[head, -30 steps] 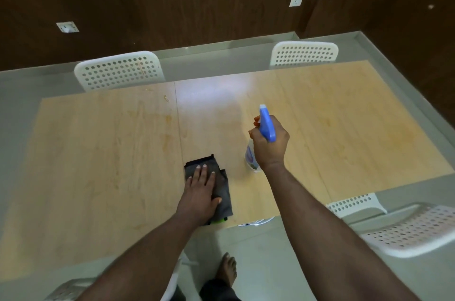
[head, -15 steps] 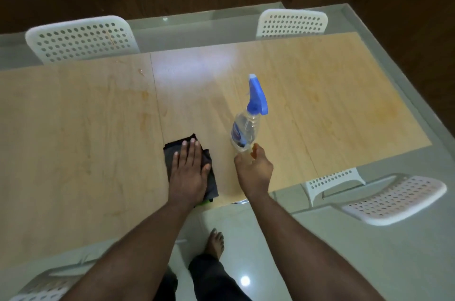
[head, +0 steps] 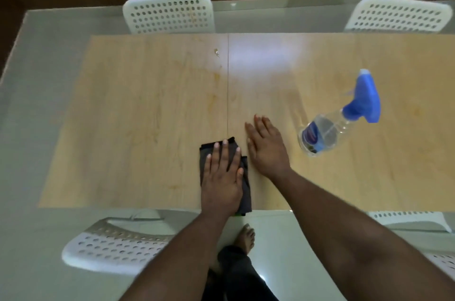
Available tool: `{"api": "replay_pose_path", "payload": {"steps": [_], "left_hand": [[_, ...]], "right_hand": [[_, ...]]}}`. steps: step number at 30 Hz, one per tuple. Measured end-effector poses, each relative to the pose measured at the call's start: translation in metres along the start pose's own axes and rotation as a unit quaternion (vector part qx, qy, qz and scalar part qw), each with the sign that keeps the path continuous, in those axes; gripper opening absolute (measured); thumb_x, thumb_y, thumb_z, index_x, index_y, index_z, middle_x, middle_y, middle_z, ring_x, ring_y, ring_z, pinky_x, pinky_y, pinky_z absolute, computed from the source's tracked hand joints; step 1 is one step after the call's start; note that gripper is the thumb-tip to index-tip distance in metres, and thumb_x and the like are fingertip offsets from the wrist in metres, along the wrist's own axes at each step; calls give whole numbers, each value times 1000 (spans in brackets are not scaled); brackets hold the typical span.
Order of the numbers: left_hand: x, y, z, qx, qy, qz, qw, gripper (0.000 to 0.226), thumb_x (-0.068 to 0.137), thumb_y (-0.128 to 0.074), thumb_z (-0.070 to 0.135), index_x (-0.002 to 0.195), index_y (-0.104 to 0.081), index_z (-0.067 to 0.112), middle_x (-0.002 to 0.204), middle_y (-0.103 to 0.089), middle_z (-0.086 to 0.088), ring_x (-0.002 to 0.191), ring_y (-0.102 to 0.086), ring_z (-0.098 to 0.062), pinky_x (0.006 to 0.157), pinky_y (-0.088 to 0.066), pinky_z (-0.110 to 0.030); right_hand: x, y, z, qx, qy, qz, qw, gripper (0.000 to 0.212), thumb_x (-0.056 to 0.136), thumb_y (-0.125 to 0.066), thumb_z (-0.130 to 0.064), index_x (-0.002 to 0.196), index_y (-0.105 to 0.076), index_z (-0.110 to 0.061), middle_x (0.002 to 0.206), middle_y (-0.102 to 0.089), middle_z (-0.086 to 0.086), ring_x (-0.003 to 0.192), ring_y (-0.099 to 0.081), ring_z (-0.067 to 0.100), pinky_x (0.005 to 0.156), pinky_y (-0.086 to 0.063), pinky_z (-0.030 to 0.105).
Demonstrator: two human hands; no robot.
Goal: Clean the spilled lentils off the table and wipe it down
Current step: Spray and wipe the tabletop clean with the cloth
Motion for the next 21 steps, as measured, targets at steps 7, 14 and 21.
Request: {"api": "replay_pose_path", "payload": {"steps": [7, 14, 21], "left_hand": [[82, 3, -4, 19, -33, -6, 999, 67, 112, -17, 43, 169, 6, 17, 176, 15, -6, 162, 14, -25, 130, -8, -49], [-33, -5, -2, 45, -104, -37, 993, 66, 112, -25, 40, 169, 0, 17, 177, 11, -5, 163, 12, -24, 131, -11, -49], [117, 12, -33, 58, -7, 7, 998, 68, 109, -9, 44, 169, 1, 14, 177, 8, -8, 163, 8, -26, 130, -11, -50]], "right_hand": [[11, -18, 12, -9, -8, 29, 999, 56, 113, -26, -40, 167, -24, -25, 176, -12, 1, 163, -2, 18, 131, -9, 41], [6, -16, 8, -19, -22, 18, 999, 59, 112, -19, -44, 168, -19, -25, 176, -9, 1, 163, 1, 17, 131, -7, 40], [11, -20, 10, -18, -18, 22, 999, 59, 112, -17, -45, 168, -13, -28, 176, -2, -3, 162, 8, 13, 132, -3, 39]]}}
Point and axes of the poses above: each hand's wrist, its own x-axis towards the middle knuckle, its own y-axis out of the back of the hand, z = x × y, the point moved 7 cm from there along x, towards the middle knuckle
